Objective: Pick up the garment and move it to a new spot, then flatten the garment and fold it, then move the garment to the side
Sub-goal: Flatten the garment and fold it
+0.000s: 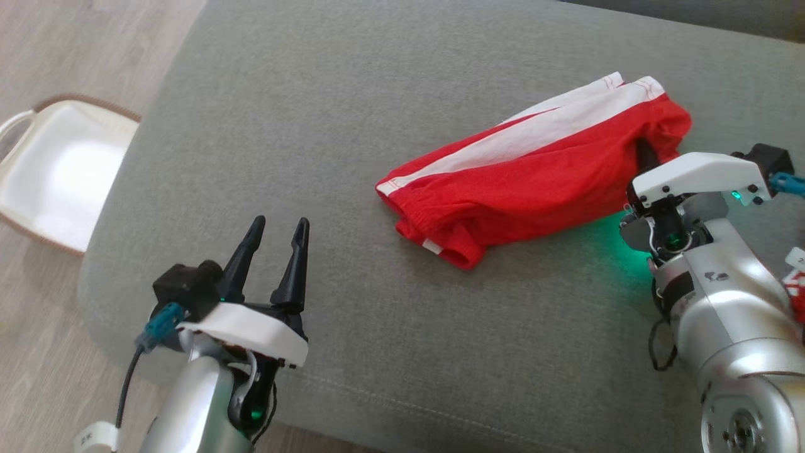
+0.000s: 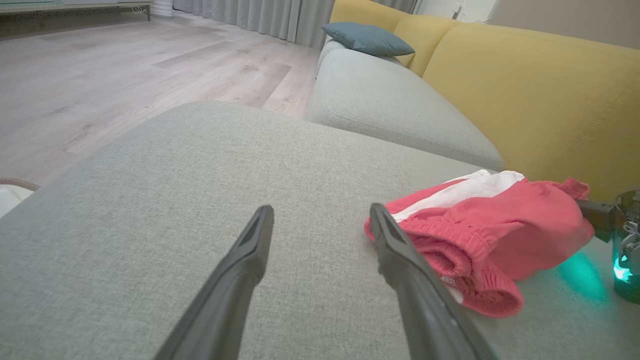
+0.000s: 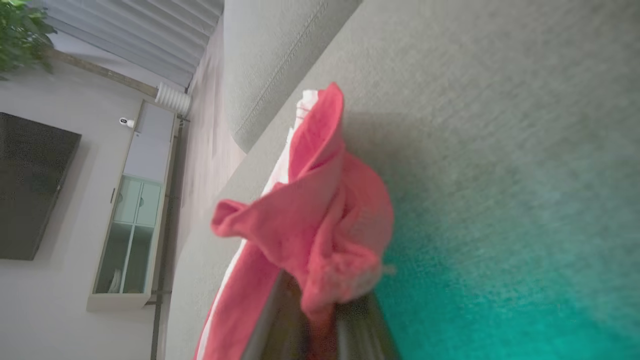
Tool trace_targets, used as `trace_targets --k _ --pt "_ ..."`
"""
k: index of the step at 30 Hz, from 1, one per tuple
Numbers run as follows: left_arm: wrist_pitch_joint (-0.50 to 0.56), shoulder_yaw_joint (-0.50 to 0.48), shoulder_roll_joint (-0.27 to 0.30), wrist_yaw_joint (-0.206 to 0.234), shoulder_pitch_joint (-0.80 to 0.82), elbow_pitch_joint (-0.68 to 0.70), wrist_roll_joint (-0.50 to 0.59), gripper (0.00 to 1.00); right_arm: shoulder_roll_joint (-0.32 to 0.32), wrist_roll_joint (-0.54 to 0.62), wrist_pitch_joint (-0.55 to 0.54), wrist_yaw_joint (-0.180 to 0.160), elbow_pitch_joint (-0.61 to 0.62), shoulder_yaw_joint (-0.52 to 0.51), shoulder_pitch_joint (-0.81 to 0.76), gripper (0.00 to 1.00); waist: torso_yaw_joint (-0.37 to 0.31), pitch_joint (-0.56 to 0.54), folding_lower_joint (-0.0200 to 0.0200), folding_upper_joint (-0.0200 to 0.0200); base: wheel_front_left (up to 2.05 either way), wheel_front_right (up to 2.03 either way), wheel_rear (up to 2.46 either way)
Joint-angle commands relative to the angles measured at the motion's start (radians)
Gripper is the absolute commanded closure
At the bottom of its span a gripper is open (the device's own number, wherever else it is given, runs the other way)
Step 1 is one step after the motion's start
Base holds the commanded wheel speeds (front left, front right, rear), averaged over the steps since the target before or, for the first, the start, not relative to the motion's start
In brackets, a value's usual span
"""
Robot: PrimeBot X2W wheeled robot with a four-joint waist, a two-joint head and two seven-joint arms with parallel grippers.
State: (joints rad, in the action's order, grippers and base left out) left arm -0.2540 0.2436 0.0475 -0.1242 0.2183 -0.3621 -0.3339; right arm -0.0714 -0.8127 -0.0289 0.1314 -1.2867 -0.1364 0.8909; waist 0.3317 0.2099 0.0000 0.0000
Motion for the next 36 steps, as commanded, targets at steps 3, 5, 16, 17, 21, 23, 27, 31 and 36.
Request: trace_targets --k 3,5,16,17,21,23,27,31,36 --pt "-0.008 -0.045 0.006 -0.004 0.038 0.023 0.013 0.0 0.02 -0.025 0.029 -0.001 0.071 0.03 -0.011 1.0 -0.029 -0.019 0.0 0.0 0.0 0.0 0.0" --pt "-0.008 -0.048 0.006 -0.005 0.031 0.022 0.015 0.0 0.021 -0.042 0.041 -0.001 0.098 0.039 -0.037 1.0 -0.046 -0.03 0.0 0.0 0.0 0.0 0.0" --pt "-0.008 -0.068 0.009 -0.006 -0.027 0.031 0.029 0.0 0.021 -0.13 0.12 -0.001 0.233 0.063 -0.24 1.0 -0.163 -0.115 0.0 0.0 0.0 0.0 0.0" --pt "-0.008 -0.067 0.009 -0.006 -0.032 0.031 0.03 0.0 0.021 -0.133 0.126 -0.001 0.242 0.061 -0.259 1.0 -0.171 -0.123 0.0 0.0 0.0 0.0 0.0" --pt "-0.008 -0.066 0.008 -0.006 -0.055 0.033 0.032 0.0 0.021 -0.159 0.128 -0.001 0.285 0.067 -0.328 1.0 -0.197 -0.149 0.0 0.0 0.0 0.0 0.0" --pt "-0.008 -0.068 0.008 -0.006 -0.066 0.035 0.033 0.0 0.021 -0.176 0.126 -0.001 0.306 0.078 -0.354 1.0 -0.207 -0.155 0.0 0.0 0.0 0.0 0.0" --pt "-0.008 -0.067 0.008 -0.006 -0.077 0.037 0.038 0.0 0.021 -0.2 0.136 -0.001 0.346 0.107 -0.38 1.0 -0.215 -0.157 0.0 0.0 0.0 0.0 0.0" --pt "-0.008 -0.067 0.011 -0.006 -0.08 0.038 0.038 0.0 0.021 -0.209 0.157 -0.001 0.38 0.148 -0.39 1.0 -0.217 -0.155 0.0 0.0 0.0 0.0 0.0" --pt "-0.008 -0.067 0.016 -0.006 -0.088 0.035 0.039 0.0 0.021 -0.243 0.214 -0.001 0.444 0.242 -0.404 1.0 -0.219 -0.163 0.0 0.0 0.0 0.0 0.0"
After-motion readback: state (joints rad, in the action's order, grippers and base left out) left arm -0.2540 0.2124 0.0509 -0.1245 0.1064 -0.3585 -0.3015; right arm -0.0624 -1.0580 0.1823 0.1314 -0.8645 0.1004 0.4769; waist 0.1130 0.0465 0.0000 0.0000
